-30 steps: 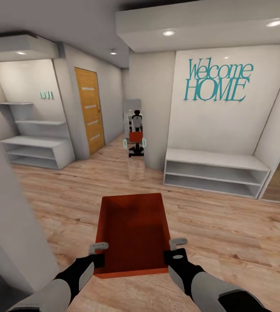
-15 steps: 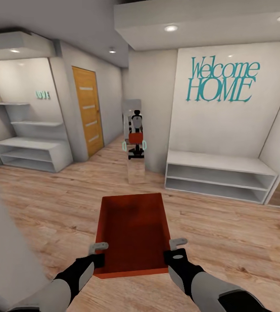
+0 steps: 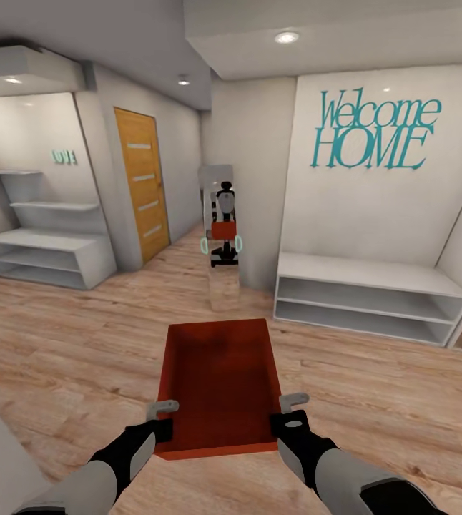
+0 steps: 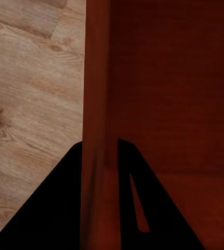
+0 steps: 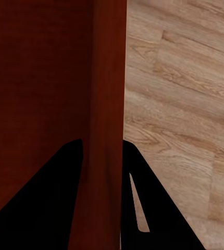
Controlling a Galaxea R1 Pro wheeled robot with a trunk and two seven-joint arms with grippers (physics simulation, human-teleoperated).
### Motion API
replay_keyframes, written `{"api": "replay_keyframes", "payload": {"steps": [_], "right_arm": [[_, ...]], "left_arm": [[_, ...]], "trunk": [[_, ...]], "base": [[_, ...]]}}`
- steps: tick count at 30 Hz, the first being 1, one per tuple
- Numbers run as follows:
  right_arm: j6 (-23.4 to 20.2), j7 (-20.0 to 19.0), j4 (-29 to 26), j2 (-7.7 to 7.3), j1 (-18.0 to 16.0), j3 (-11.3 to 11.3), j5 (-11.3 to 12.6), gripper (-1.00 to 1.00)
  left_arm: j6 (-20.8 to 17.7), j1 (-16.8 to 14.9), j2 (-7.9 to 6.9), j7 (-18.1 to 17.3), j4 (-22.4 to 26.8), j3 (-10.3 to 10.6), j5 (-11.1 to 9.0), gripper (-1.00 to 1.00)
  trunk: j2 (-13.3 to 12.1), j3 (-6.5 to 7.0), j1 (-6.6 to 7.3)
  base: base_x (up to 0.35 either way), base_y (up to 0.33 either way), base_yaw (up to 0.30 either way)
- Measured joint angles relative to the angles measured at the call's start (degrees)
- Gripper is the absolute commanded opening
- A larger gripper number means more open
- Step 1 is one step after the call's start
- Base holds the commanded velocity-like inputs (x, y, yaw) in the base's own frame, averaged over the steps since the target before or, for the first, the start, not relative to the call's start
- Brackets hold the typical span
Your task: Move the two storage containers from the living room to the garage. In the garage, place one container on the floor and stack the other container on top of it (either order is fine).
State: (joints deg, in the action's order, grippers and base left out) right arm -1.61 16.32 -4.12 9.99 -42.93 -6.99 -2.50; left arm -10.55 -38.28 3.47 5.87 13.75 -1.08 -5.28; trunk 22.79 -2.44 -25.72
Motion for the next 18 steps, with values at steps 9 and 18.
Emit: {"api": "replay_keyframes", "payload": {"steps": [9, 18], "right_arm": [[0.0, 0.0, 0.0, 0.0, 0.0, 0.0, 0.0, -1.0], [0.0, 0.0, 0.0, 0.0, 0.0, 0.0, 0.0, -1.0]], "left_arm": [[0.0, 0.0, 0.0, 0.0, 0.0, 0.0, 0.0, -1.0], [0.0, 0.0, 0.0, 0.0, 0.0, 0.0, 0.0, -1.0]], "trunk": [[0.0, 0.0, 0.0], [0.0, 0.0, 0.0]], "base": [[0.321, 0.0, 0.0], [0.321, 0.0, 0.0]]}}
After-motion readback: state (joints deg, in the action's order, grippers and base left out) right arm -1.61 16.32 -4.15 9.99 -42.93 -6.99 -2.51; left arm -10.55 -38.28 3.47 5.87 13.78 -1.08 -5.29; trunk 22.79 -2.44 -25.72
